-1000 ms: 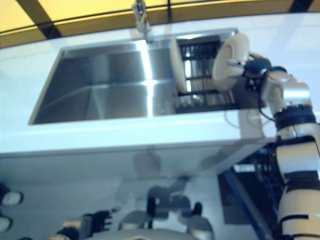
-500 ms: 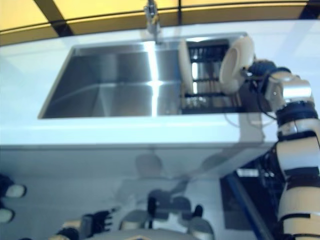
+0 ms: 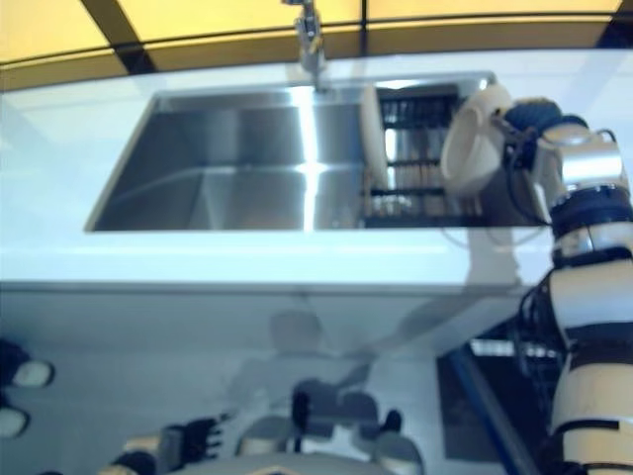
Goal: Take plates into dishwasher
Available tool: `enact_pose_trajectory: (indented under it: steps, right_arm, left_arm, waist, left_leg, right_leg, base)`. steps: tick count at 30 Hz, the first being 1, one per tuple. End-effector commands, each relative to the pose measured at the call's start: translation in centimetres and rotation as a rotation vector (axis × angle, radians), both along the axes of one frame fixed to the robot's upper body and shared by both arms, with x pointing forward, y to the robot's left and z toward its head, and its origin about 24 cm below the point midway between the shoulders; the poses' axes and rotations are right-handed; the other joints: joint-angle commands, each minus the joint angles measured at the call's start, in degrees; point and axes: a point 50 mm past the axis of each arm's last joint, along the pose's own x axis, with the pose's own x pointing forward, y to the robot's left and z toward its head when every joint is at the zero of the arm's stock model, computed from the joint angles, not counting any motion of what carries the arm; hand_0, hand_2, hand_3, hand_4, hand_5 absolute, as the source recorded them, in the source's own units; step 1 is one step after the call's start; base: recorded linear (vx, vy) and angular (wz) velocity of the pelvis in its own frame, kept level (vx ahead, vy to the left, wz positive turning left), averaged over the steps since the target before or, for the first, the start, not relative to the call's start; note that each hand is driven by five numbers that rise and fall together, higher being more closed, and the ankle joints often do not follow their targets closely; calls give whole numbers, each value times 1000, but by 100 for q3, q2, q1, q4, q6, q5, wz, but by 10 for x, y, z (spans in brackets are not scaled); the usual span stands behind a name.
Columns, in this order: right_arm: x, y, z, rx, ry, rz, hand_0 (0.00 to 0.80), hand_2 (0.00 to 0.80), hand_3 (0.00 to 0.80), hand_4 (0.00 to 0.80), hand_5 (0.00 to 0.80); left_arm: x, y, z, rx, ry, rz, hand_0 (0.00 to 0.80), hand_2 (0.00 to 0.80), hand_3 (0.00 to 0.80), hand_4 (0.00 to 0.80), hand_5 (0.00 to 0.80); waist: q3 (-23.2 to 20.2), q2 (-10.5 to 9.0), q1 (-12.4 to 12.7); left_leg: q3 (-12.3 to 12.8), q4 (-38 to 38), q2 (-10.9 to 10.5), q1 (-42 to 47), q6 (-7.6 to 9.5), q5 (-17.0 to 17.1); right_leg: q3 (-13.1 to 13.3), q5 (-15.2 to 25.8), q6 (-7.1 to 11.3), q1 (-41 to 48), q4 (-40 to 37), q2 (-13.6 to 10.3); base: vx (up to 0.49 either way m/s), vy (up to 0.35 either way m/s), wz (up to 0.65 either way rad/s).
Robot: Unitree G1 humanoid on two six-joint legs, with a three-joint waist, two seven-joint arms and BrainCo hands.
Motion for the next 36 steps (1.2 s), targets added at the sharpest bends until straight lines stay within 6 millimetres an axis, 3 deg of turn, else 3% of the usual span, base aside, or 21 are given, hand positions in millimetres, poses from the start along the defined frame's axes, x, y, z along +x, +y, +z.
enact_pose_trajectory:
  steps: [1, 15, 26, 36]
  right_arm:
    - [0, -5, 46, -129, -121, -3, 800, 800, 800, 800, 800]
    - [-1, 7, 58, -134, -203, 90, 800, 800, 800, 800, 800]
    - [-8, 19, 93, -153, -326, 177, 800, 800, 800, 800, 800]
    - [-30, -3, 120, -269, -353, 157, 800, 800, 800, 800, 800]
  left_arm:
    - [0, 16, 3, 77, 49, -82, 0, 0, 0, 0, 0]
    - [-2, 26, 5, 105, 58, -89, 0, 0, 0, 0, 0]
    - [-2, 30, 6, 106, 50, -103, 0, 0, 0, 0, 0]
    - [-8, 32, 5, 107, 27, -93, 0, 0, 0, 0, 0]
  waist:
    - [-336, -451, 127]
    - [-527, -618, 33]
    - [-712, -860, -170]
    - [-814, -1051, -401]
  left_leg:
    - [232, 12, -97, -67, 13, -146]
    - [313, -23, -94, 154, 41, -248]
    - [471, -2, -182, 275, 138, -378]
    - [610, 12, -259, 323, 253, -464]
  right_leg:
    - [-93, -133, 160, 5, 44, -214]
    - [17, -172, 200, 155, 16, -152]
    - [271, -74, 283, 116, 16, -162]
    - [629, 26, 321, -8, 67, -81]
  base:
    - [0, 0, 0]
    - [-9, 4, 0]
    - [-44, 54, -9]
    - [-46, 45, -17]
